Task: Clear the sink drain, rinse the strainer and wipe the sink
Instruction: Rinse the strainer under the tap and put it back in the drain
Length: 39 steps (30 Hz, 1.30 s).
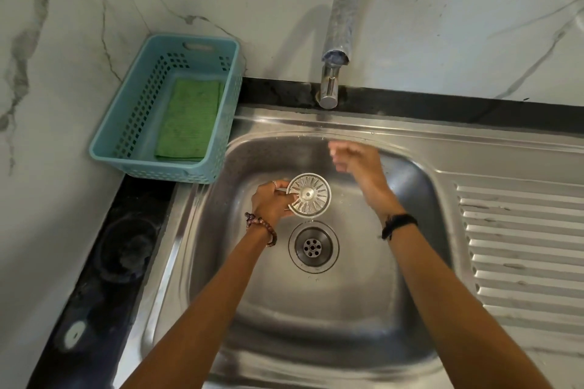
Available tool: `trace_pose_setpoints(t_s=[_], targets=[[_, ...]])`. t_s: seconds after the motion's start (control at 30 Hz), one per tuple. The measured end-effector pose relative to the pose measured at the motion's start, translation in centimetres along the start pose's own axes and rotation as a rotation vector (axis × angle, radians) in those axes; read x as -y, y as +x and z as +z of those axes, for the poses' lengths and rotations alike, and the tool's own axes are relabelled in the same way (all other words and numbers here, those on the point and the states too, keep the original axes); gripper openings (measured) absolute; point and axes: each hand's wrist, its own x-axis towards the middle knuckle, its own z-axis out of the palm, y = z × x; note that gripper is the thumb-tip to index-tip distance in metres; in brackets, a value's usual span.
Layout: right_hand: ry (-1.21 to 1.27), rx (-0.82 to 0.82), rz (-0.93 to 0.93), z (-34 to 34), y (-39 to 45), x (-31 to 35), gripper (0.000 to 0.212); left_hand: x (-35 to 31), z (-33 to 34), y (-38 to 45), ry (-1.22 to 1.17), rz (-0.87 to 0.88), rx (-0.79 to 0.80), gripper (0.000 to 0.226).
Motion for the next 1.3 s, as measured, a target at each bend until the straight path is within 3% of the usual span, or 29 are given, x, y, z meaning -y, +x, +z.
trace_pose_setpoints(t_s=[0.07,0.13,0.27,0.4,0.57,0.97,1.3], targets=[[-0.071,0.130,0.125,0.3,-2.4,-2.3,0.027,0.7,-0.3,-0.5,-0.004,-0.021,0.002,0.019],[-0.159,0.179,0.132,0.8,-4.4,-3.6,0.025,1.2,-0.4,-1.3,0.019,-0.027,0.006,0.017],[-0.426,0.031,-0.128,1.5,-7.5,-4.5,0.008,1.9,-0.6,-3.3,0.134,0.110,0.015,0.014],[-0.502,-0.103,-0.296,1.2,-10.3,-4.1,0.009,1.8,-0.9,-5.1,0.392,0.357,-0.039,0.008],[-0.614,-0.166,-0.474,0.4,-12.9,-3.0,0.010,1.7,-1.2,-7.0,0.523,0.442,-0.091,0.002],[-0.583,-0.264,-0.691,-0.8,-17.2,0.4,0.009,-0.2,-2.0,-11.8,0.366,0.570,-0.221,0.009],[-0.599,-0.370,-0.837,-0.7,-17.7,1.5,0.013,-2.1,-3.0,-13.8,0.418,0.728,-0.308,0.028]])
